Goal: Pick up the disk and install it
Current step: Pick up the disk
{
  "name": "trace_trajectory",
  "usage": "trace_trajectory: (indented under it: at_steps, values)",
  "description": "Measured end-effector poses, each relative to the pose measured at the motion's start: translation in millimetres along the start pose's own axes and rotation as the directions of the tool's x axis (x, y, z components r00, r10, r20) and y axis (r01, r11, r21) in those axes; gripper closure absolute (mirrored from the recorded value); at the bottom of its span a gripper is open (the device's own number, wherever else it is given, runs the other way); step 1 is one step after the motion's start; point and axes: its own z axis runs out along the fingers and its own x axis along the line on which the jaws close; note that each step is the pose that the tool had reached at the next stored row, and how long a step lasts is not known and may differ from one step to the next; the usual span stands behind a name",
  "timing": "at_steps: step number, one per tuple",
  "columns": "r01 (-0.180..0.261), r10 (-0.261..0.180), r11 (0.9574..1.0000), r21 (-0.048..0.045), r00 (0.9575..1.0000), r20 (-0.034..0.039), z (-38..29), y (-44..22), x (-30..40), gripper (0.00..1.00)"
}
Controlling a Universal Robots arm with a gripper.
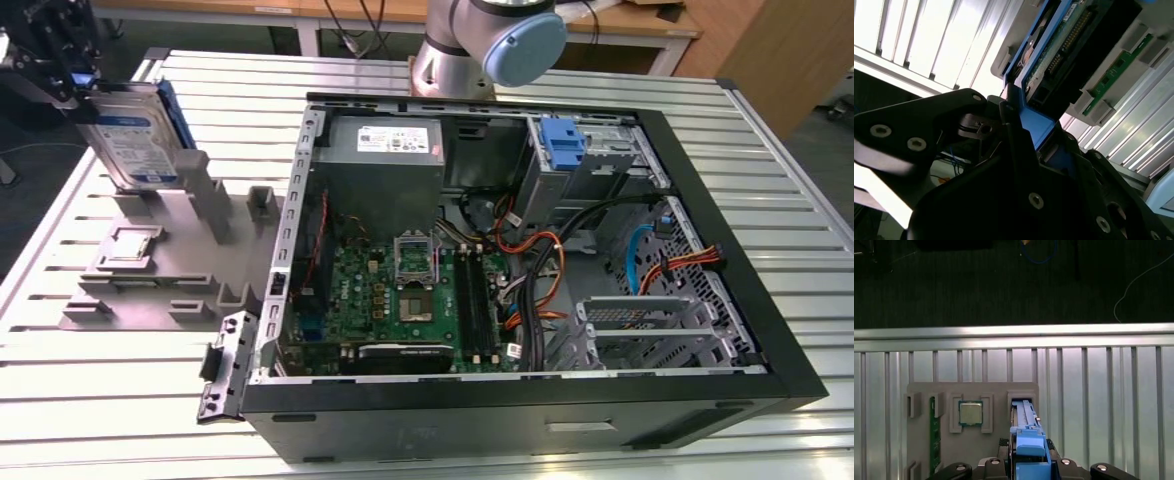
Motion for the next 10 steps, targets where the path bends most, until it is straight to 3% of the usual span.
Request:
trace_trajectory:
  at_steps: [10]
  values:
    - [0.000,0.000,1.0000,0.0003,1.0000,0.0001,-7.8,0.0,0.0,0.63]
